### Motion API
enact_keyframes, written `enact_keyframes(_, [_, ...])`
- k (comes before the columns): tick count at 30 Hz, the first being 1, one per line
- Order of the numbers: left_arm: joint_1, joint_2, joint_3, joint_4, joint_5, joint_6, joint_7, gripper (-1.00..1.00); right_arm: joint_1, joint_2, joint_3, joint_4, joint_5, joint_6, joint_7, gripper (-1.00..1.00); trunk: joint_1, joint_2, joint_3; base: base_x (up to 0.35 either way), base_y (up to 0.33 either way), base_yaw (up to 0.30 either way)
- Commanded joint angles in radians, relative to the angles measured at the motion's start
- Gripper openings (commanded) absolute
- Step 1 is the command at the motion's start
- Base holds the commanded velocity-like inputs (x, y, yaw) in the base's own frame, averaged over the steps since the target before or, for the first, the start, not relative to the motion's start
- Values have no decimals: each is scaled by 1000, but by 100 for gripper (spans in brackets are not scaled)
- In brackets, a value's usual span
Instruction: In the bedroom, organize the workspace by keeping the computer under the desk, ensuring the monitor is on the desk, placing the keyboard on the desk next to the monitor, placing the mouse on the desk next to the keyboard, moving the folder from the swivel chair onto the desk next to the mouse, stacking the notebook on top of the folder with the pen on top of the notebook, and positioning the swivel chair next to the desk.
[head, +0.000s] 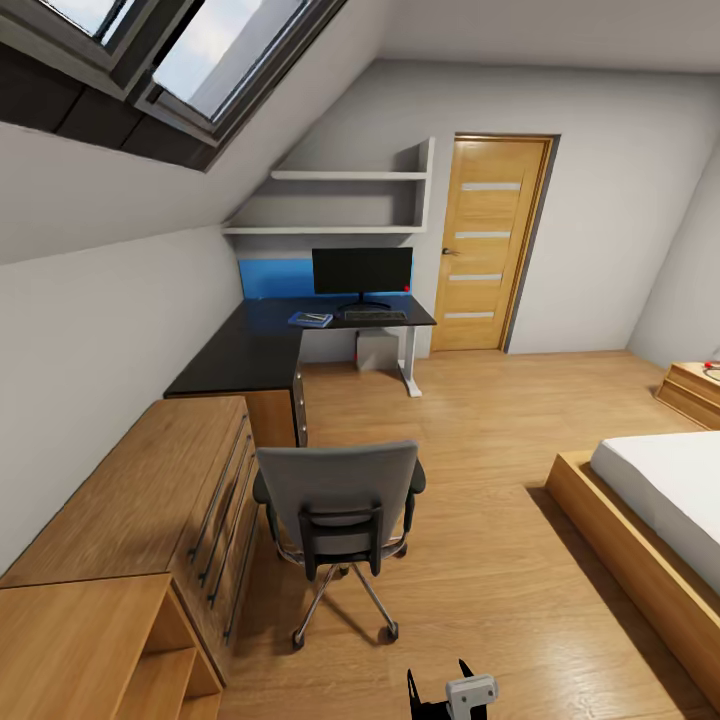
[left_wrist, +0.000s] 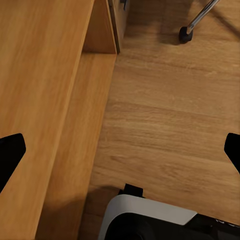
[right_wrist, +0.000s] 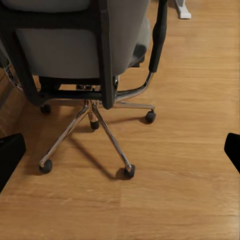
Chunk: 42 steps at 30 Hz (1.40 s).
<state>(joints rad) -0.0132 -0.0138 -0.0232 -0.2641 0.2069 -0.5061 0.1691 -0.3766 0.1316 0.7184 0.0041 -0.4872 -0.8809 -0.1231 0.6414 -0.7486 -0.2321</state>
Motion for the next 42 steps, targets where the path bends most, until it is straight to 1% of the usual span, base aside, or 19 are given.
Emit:
enact_keyframes(1, [-1,0,-3,0,5,-3,3,100,0,0,9,0,1,-1,-10,100,4,-8,-5,0,0,0])
enact_keyframes(42, [-1,0,-3,0,5,-3,3,100,-1,1,9,0,1,-1,-11,100,161,-295,-133,0,0,0])
